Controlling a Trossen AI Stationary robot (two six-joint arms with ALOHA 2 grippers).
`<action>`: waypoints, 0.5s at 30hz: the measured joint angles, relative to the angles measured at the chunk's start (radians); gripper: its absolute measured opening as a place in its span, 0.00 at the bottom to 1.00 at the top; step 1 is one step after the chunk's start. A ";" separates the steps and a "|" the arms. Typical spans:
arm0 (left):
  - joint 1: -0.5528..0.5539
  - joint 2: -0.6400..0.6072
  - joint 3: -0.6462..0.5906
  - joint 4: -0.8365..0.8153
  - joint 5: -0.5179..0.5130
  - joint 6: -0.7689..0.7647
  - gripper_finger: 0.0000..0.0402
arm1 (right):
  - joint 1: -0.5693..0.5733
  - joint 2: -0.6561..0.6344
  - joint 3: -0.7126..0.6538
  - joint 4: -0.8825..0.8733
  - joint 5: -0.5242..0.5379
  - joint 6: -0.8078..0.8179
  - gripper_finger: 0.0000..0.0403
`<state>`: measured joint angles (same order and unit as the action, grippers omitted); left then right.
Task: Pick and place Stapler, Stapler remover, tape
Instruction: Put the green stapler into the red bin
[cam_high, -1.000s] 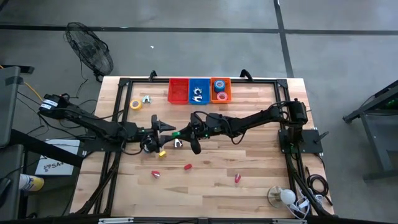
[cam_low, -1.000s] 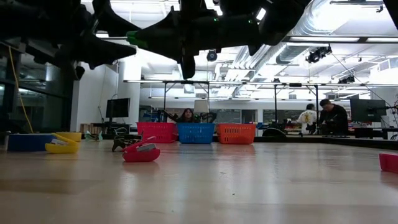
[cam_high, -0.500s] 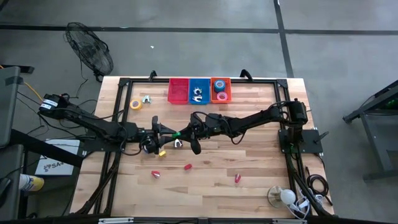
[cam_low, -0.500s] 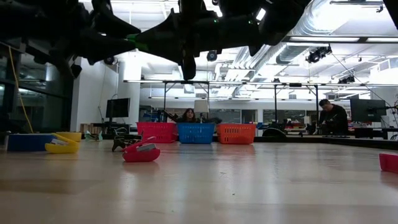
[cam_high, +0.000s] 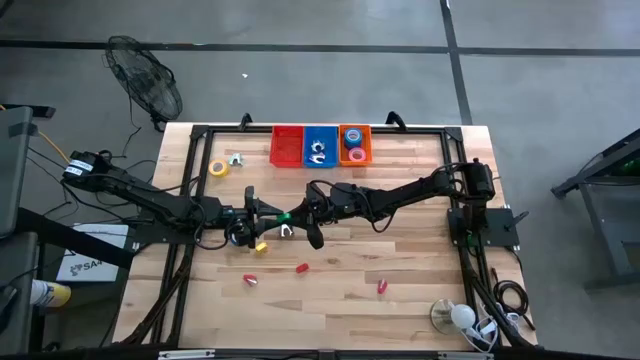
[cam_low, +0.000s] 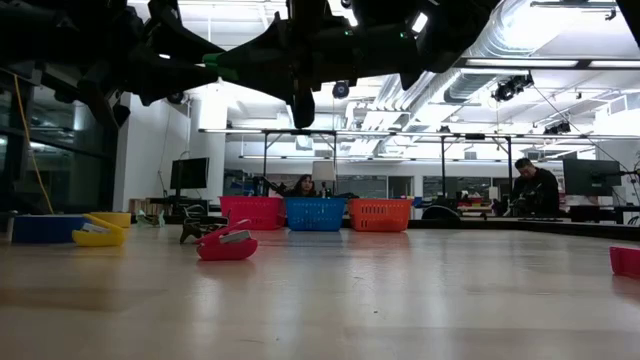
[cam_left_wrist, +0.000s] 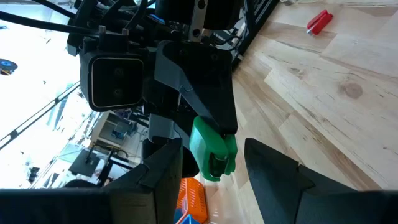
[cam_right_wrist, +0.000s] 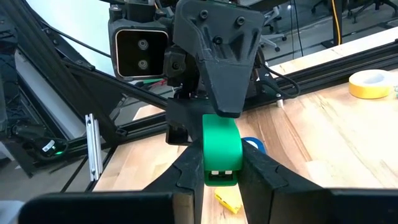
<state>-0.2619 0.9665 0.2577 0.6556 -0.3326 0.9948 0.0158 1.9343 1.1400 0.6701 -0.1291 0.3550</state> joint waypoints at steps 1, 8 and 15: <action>0.000 0.000 0.000 0.000 0.000 -0.005 0.42 | 0.000 0.000 0.000 0.000 0.000 -0.001 0.16; 0.000 0.000 0.000 0.000 -0.003 -0.006 0.35 | 0.000 0.000 0.000 0.000 0.001 -0.004 0.16; 0.000 -0.001 -0.001 0.000 -0.004 -0.002 0.19 | 0.000 0.000 0.000 0.000 0.001 0.000 0.16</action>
<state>-0.2619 0.9657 0.2571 0.6560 -0.3363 0.9929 0.0158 1.9343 1.1400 0.6697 -0.1276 0.3550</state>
